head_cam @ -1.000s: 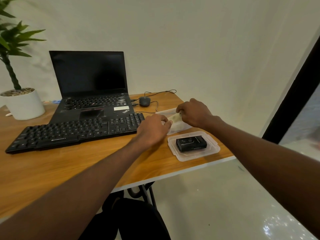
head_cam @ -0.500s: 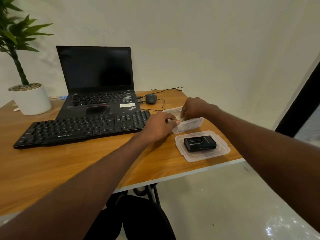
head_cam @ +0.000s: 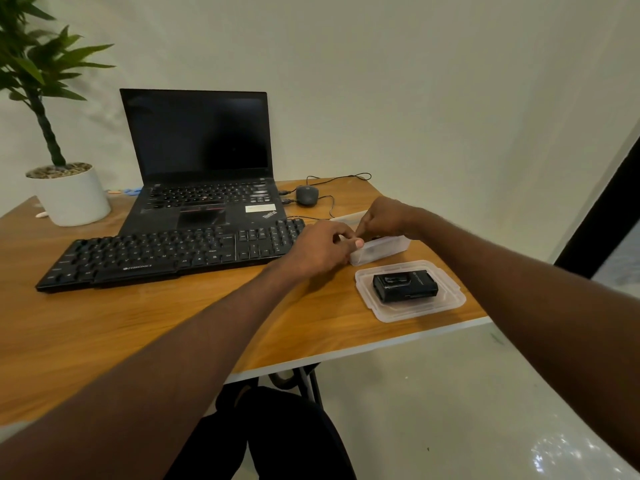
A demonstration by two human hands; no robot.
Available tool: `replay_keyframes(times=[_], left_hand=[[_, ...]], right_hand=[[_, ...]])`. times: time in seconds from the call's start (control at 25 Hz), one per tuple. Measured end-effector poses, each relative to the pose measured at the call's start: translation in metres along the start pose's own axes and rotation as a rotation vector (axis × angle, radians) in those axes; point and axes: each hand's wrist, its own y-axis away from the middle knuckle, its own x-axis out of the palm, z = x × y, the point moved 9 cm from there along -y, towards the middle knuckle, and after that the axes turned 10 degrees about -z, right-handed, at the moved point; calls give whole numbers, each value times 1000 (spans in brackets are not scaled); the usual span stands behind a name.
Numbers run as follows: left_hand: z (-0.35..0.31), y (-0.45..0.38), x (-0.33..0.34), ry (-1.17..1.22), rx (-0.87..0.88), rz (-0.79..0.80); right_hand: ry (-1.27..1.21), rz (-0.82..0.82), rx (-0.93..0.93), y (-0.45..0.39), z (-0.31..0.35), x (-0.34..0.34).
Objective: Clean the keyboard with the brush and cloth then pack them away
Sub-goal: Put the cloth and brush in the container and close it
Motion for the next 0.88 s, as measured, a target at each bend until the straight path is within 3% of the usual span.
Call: replay_keyframes(times=[0.2,0.28,0.36,0.48,0.6,0.72,0.88], left_hand=[[9,1,-8,21,-35,66],[2,5,-11,-55,0,50],[-8,13,-18,-143,29,-41],[-33,36,-21,-186,109,-205],[-48,62,18,-208,125,-34],[-42,71,40,-195,88,14],[-35,70,11,-133,147,-196]], right_hand=[[37,-438,-197,53,10,-51],[-36,-512,-185,80,-3,-61],[-95,-443,-163,106,-13,-64],[11,-180,-139,134,-26,-52],[179,48,-136,151,-42,-31],[155,1,-171,152,-46,-28],[86,-218,-241,140,-32,-52]])
